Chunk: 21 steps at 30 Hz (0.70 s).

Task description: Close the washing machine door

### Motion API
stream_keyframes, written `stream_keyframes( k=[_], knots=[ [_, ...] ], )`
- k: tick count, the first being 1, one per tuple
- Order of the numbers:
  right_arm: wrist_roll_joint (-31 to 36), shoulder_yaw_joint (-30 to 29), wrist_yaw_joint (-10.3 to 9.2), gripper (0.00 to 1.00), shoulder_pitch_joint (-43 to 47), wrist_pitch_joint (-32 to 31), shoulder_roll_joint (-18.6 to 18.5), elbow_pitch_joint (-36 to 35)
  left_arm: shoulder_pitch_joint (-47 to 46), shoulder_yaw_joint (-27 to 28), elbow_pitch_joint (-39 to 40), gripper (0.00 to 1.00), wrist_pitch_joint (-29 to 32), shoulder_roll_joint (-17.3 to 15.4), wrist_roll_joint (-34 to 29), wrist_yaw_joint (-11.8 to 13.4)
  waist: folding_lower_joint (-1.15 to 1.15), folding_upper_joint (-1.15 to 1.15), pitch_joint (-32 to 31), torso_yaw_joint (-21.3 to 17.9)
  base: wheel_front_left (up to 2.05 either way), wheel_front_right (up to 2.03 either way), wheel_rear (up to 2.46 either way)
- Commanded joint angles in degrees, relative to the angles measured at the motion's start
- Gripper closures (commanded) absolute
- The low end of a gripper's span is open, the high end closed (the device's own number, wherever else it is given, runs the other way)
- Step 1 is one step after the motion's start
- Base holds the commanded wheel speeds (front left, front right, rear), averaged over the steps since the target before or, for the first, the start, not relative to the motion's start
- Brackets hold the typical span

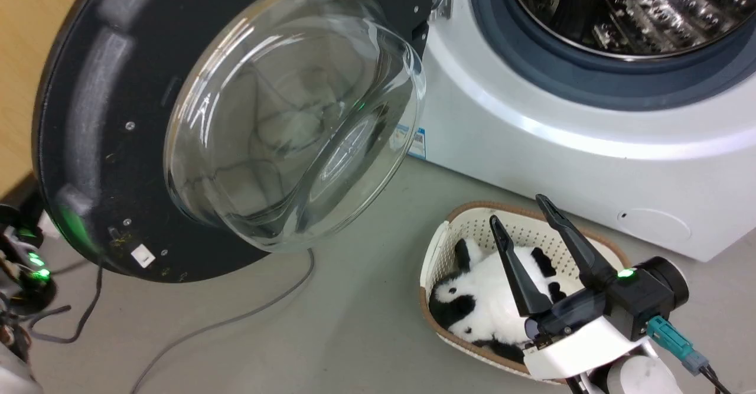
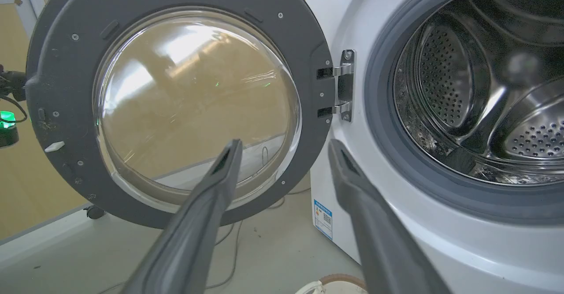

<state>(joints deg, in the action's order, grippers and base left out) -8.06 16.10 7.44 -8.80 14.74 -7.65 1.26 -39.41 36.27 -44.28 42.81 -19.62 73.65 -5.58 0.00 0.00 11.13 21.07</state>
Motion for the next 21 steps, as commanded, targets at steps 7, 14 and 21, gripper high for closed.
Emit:
stream_keyframes(
  k=[7, 14, 21],
  knots=[
    [-0.36, -0.25, 0.05, 0.00, 0.40, 0.25, 1.00, 0.15, 6.81, -2.84, 8.11, 1.00, 11.65, 2.57, 2.92, -1.24, 0.00, 0.00, -2.58, -0.47, 0.00, 0.00, 0.00],
    [-0.58, -1.29, 0.05, 0.00, 2.32, 0.25, 2.40, 0.01, 16.35, -4.60, 21.31, 1.00, 21.43, 8.03, 6.30, 2.88, 0.00, 0.00, -5.72, -2.90, 0.00, 0.00, 0.00],
    [-0.40, -3.80, 0.05, 0.00, 3.92, 0.25, 3.44, -0.33, 26.33, -9.47, 36.59, 1.00, 27.09, 14.86, 7.76, 6.57, 0.00, 0.00, -6.87, -7.26, 0.00, 0.00, 0.00]
  ],
)
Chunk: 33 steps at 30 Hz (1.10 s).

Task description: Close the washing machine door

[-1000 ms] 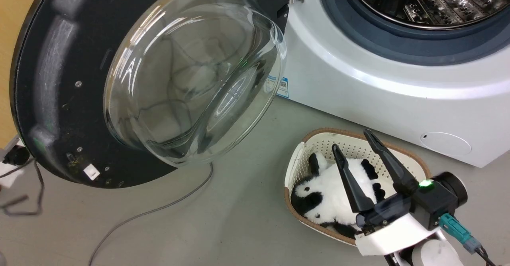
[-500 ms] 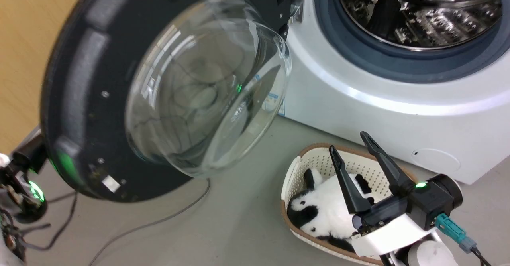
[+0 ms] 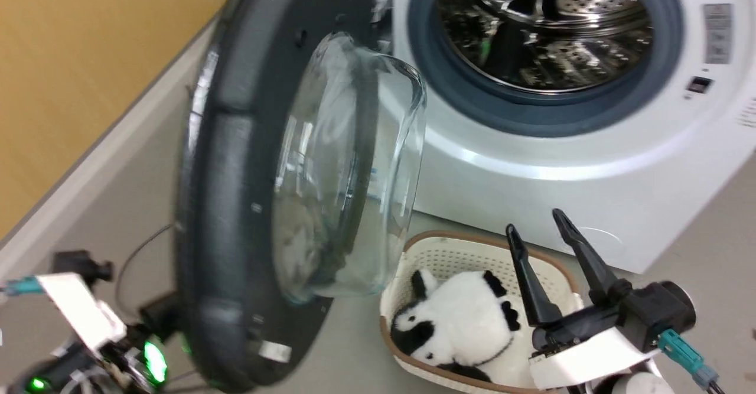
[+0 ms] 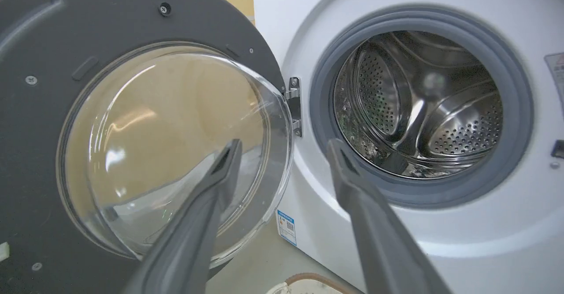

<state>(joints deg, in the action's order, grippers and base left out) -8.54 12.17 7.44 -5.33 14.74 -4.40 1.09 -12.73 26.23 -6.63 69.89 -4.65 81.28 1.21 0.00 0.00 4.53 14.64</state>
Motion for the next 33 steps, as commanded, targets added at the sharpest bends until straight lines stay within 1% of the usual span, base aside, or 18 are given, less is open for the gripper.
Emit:
stream_keyframes(
  k=[1, 5, 8, 13, 17, 21, 24, 28, 33],
  knots=[
    [0.24, -0.16, 0.05, 0.00, 0.75, 0.26, 0.31, -0.12, 0.93, -0.65, 0.85, 1.00, 0.42, 0.52, 0.43, 0.26, 0.00, 0.00, -0.31, -1.52, 0.00, 0.00, 0.00],
    [0.82, -0.54, 0.05, 0.00, 1.36, 0.26, 0.71, -0.18, 4.98, -5.33, 6.98, 1.00, -0.28, 1.60, 2.69, 1.84, 0.00, 0.00, -0.02, -5.07, 0.00, 0.00, 0.00],
    [1.07, -1.32, 0.05, 0.00, 1.29, 0.26, 0.94, -0.26, 7.13, -9.81, 9.78, 1.00, -3.27, 1.73, 7.50, 2.57, 0.00, 0.00, 0.56, -8.48, 0.00, 0.00, 0.00],
    [1.27, -3.63, 0.05, 0.00, 0.83, 0.26, 1.24, -1.22, 10.32, -18.42, 13.11, 1.00, -9.34, 1.76, 12.52, 1.46, 0.00, 0.00, 2.16, -15.00, 0.00, 0.00, 0.00],
    [1.39, -4.85, 0.05, 0.00, 0.73, 0.26, 1.35, -1.60, 10.56, -23.23, 13.29, 1.00, -13.87, 1.76, 13.59, -0.31, 0.00, 0.00, 3.76, -20.52, 0.00, 0.00, 0.00],
    [0.93, -5.61, 0.05, 0.00, 0.44, 0.26, 1.45, -2.35, 8.94, -25.84, 11.78, 1.00, -18.66, 1.77, 14.06, -2.09, 0.00, 0.00, 5.80, -26.25, 0.00, 0.00, 0.00],
    [-0.17, -5.72, 0.05, 0.00, 0.18, 0.26, 1.49, -2.69, 6.54, -26.68, 10.08, 1.00, -23.16, 1.77, 13.83, -3.13, 0.00, 0.00, 7.34, -30.31, 0.00, 0.00, 0.00],
    [-2.21, -5.10, 0.05, 0.00, 0.36, 0.26, 1.50, -3.00, 2.62, -27.03, 7.07, 1.00, -30.18, 1.77, 13.12, -4.29, 0.00, 0.00, 8.93, -35.50, 0.00, 0.00, 0.00],
    [-4.07, -5.01, 0.05, 0.00, 0.66, 0.26, 1.51, -3.17, -2.59, -26.42, 2.92, 1.00, -38.85, 1.77, 11.20, -5.48, 0.00, 0.00, 10.27, -40.64, 0.00, 0.00, 0.00]
  ],
)
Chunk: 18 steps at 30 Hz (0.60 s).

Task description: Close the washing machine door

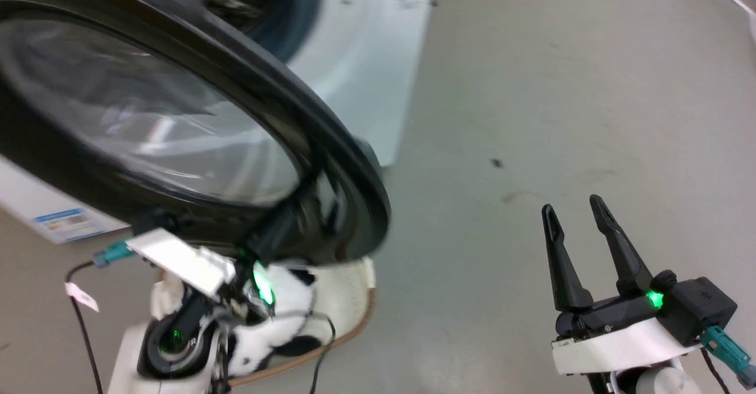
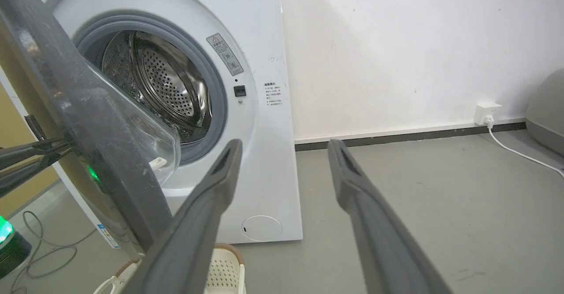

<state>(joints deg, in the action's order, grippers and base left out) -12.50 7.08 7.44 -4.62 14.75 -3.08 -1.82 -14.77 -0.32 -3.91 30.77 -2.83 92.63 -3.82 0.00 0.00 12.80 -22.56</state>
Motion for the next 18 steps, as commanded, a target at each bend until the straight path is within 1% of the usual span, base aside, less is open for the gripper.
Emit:
stream_keyframes(
  k=[1, 5, 8, 11, 14, 16, 18],
  knots=[
    [-0.38, 0.10, 0.05, 0.00, -0.01, 0.25, 0.19, -0.27, -1.70, 0.32, -0.74, 1.00, -1.38, -0.05, -0.68, -0.62, 0.00, 0.00, 2.19, -4.26, 0.00, 0.00, 0.00],
    [-1.27, 0.66, 0.05, 0.00, 0.14, 0.25, 0.20, -0.35, -6.25, 1.10, -4.91, 1.00, -7.07, -0.05, -3.12, -1.34, 0.00, 0.00, 2.80, -6.98, 0.00, 0.00, 0.00],
    [-1.81, 0.88, 0.05, 0.00, 0.11, 0.25, 0.20, -0.35, -9.70, 1.51, -8.10, 1.00, -10.92, -0.05, -5.05, -1.92, 0.00, 0.00, 3.14, -8.25, 0.00, 0.00, 0.00],
    [-2.20, 1.11, 0.05, 0.00, 0.06, 0.25, 0.20, -0.50, -13.67, 2.17, -11.82, 1.00, -15.62, -0.09, -8.23, -2.24, 0.00, 0.00, 3.51, -8.80, 0.00, 0.00, 0.00],
    [-2.34, 1.67, 0.05, 0.00, -0.06, 0.25, 0.20, -0.47, -18.10, 3.27, -16.37, 1.00, -22.13, -0.45, -12.49, -2.34, 0.00, 0.00, 3.88, -8.98, 0.00, 0.00, 0.00],
    [-2.29, 2.10, 0.05, 0.00, -0.26, 0.25, 0.20, -0.31, -20.78, 3.69, -19.30, 1.00, -24.67, -0.40, -13.18, -2.52, 0.00, 0.00, 4.03, -8.88, 0.00, 0.00, 0.00],
    [-2.16, 2.29, 0.05, 0.00, -0.54, 0.25, 0.20, -0.12, -22.71, 3.39, -21.78, 1.00, -25.70, -0.35, -13.35, -2.83, 0.00, 0.00, 3.98, -8.54, 0.00, 0.00, 0.00]
  ],
)
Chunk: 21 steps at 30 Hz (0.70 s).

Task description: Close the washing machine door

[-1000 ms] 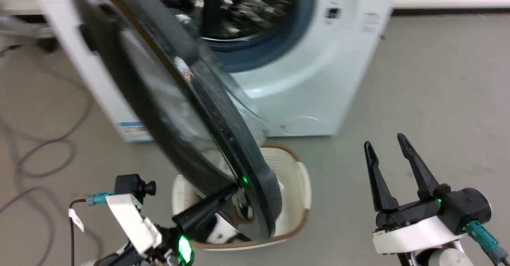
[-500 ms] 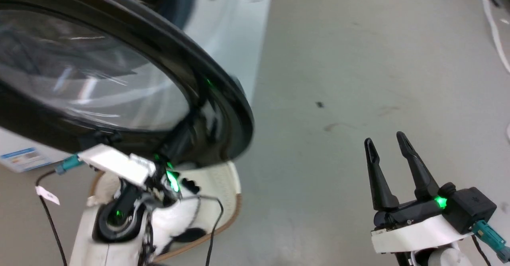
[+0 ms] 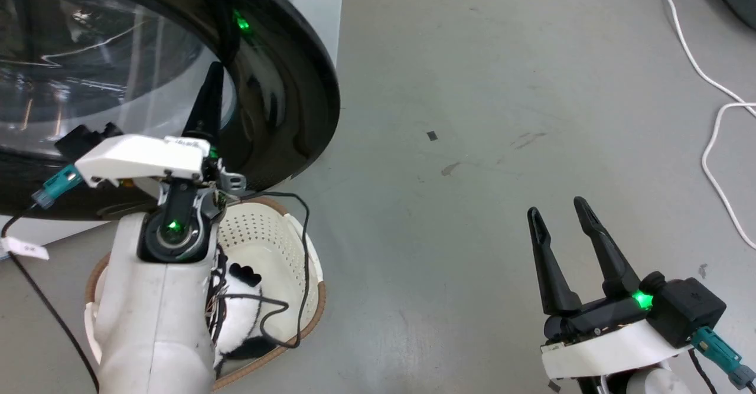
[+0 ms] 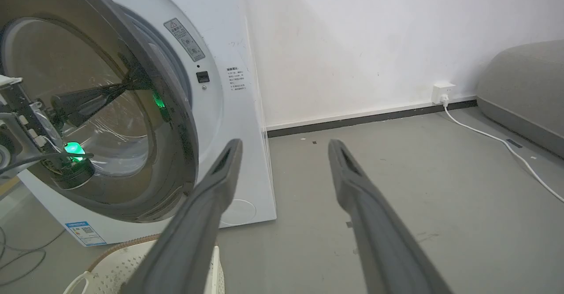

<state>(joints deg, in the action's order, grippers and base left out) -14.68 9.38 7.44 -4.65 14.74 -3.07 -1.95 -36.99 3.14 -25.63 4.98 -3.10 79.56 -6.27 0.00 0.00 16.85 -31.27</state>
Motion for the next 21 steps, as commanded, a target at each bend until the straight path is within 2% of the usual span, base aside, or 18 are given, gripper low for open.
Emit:
stream_keyframes(
  k=[1, 7, 11, 13, 16, 21],
  knots=[
    [0.08, -0.05, 0.05, 0.00, -0.62, 0.26, 0.19, 0.05, -1.17, -0.36, -1.13, 1.00, -0.09, -0.05, -0.23, -0.55, 0.00, 0.00, -0.18, 0.47, 0.00, 0.00, 0.00],
    [1.43, -0.48, 0.05, 0.00, -0.60, 0.26, 0.19, 0.36, -0.62, -3.31, -3.91, 1.00, 1.40, 0.09, 1.49, -1.15, 0.00, 0.00, -2.01, 3.91, 0.00, 0.00, 0.00],
    [2.48, -1.12, 0.05, 0.00, -0.61, 0.26, 0.19, 0.57, 4.62, -7.67, -0.29, 1.00, 3.92, -0.23, 0.84, -1.19, 0.00, 0.00, -4.24, 6.91, 0.00, 0.00, 0.00],
    [2.93, -1.45, 0.05, 0.00, -0.50, 0.26, 0.19, 0.67, 8.62, -10.89, 2.89, 1.00, 4.86, -1.71, -1.16, -1.20, 0.00, 0.00, -5.55, 8.59, 0.00, 0.00, 0.00],
    [3.66, -1.88, 0.05, 0.00, -0.12, 0.26, 0.19, 0.88, 14.88, -17.80, 7.88, 1.00, 4.99, -6.29, -7.40, -1.21, 0.00, 0.00, -7.34, 11.41, 0.00, 0.00, 0.00],
    [5.05, -2.13, 0.05, 0.00, 0.77, 0.26, 0.19, 1.30, 21.39, -29.71, 11.33, 1.00, -1.26, -17.97, -24.83, -1.21, 0.00, 0.00, -9.83, 16.11, 0.00, 0.00, 0.00]
  ],
)
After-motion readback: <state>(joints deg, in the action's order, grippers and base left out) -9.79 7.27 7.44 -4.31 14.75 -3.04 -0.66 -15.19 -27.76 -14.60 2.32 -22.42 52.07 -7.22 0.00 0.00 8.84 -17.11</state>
